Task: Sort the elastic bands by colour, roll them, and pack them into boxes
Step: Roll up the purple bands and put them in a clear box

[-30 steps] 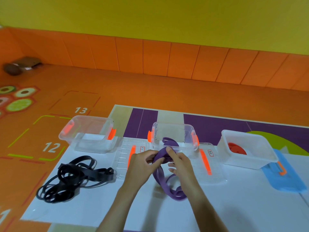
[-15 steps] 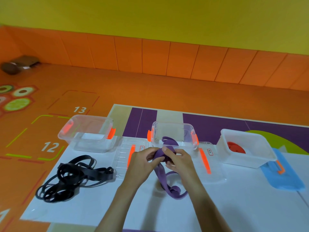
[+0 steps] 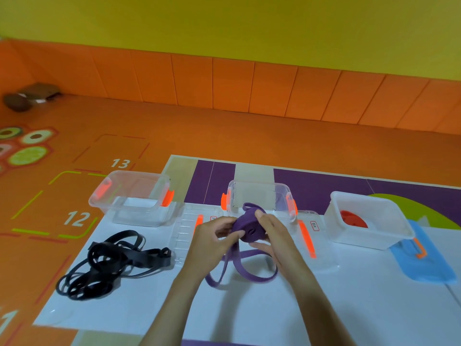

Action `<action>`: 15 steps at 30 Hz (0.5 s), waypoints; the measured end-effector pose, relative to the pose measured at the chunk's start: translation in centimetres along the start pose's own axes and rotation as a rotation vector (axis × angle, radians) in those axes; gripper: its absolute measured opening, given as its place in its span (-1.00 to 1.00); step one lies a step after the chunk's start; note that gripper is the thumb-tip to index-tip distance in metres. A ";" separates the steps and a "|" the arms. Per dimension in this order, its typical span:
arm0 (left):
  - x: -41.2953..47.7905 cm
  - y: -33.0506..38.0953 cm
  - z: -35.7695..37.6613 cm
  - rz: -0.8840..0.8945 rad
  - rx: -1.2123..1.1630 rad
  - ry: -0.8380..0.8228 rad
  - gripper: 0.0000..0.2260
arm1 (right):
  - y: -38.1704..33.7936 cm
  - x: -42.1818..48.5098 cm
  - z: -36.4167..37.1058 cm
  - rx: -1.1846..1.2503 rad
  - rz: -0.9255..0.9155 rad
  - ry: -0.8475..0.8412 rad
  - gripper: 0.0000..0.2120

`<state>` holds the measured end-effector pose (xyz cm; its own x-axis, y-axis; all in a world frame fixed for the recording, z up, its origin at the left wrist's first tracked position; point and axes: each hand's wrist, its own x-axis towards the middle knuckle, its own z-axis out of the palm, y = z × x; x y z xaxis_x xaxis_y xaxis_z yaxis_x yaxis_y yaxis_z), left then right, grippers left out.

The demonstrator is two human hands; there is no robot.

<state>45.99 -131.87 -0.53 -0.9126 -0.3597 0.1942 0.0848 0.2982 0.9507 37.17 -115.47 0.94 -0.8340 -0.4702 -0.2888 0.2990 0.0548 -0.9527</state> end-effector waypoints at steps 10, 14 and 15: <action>0.6 1.9 -0.2 -0.122 -0.284 -0.024 -0.80 | -1.4 -0.4 -1.3 -0.022 -0.228 -0.018 -0.65; 1.2 3.6 -0.2 -0.097 -0.370 -0.035 -0.76 | -2.8 -0.5 -1.3 0.056 -0.247 -0.010 -0.60; 1.6 4.3 -0.3 -0.076 -0.373 -0.042 -0.76 | -3.4 -0.6 -1.1 0.080 -0.255 -0.015 -0.58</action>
<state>45.04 -131.43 3.98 -0.9370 -0.3291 0.1175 0.1493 -0.0731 0.9861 36.11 -114.39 4.20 -0.8800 -0.4734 -0.0385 0.1166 -0.1367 -0.9837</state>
